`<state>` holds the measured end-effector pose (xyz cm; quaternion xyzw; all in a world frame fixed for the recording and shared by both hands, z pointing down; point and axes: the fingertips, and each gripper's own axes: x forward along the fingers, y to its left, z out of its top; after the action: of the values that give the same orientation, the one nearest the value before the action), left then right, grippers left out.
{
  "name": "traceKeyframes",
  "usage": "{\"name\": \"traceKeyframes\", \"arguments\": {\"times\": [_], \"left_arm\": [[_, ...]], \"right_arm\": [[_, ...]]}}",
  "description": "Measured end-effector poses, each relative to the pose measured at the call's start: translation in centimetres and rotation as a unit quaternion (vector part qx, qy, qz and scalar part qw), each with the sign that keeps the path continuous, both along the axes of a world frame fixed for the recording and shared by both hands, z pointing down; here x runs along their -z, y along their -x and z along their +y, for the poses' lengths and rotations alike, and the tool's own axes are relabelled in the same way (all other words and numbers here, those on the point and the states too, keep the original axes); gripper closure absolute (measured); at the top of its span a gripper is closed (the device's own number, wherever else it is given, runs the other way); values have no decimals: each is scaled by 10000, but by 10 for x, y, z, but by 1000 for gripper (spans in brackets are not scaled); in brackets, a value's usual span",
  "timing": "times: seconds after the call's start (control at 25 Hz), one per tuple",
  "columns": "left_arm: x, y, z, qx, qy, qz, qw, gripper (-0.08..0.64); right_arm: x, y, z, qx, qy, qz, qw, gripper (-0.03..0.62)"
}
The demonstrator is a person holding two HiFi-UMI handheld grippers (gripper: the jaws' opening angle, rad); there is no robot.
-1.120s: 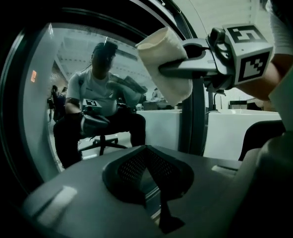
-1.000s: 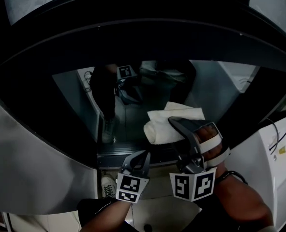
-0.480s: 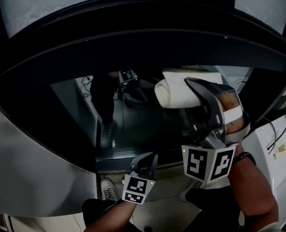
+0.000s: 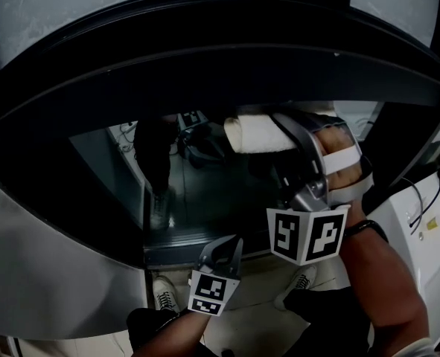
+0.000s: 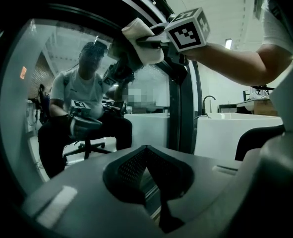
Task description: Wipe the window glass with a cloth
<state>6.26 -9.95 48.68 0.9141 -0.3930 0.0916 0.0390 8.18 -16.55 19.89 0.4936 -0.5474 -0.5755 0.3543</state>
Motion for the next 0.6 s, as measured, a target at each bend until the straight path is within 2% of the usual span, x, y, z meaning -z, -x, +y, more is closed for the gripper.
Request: {"name": "traceKeyframes", "arguments": {"times": [0.28, 0.6], "left_arm": [[-4, 8, -12, 56, 10, 27, 10000, 543], [-11, 8, -15, 29, -39, -82, 10000, 543]], "right_arm": [[-13, 5, -6, 34, -7, -186, 9998, 503], [-45, 2, -6, 50, 258, -223, 9994, 503]]}}
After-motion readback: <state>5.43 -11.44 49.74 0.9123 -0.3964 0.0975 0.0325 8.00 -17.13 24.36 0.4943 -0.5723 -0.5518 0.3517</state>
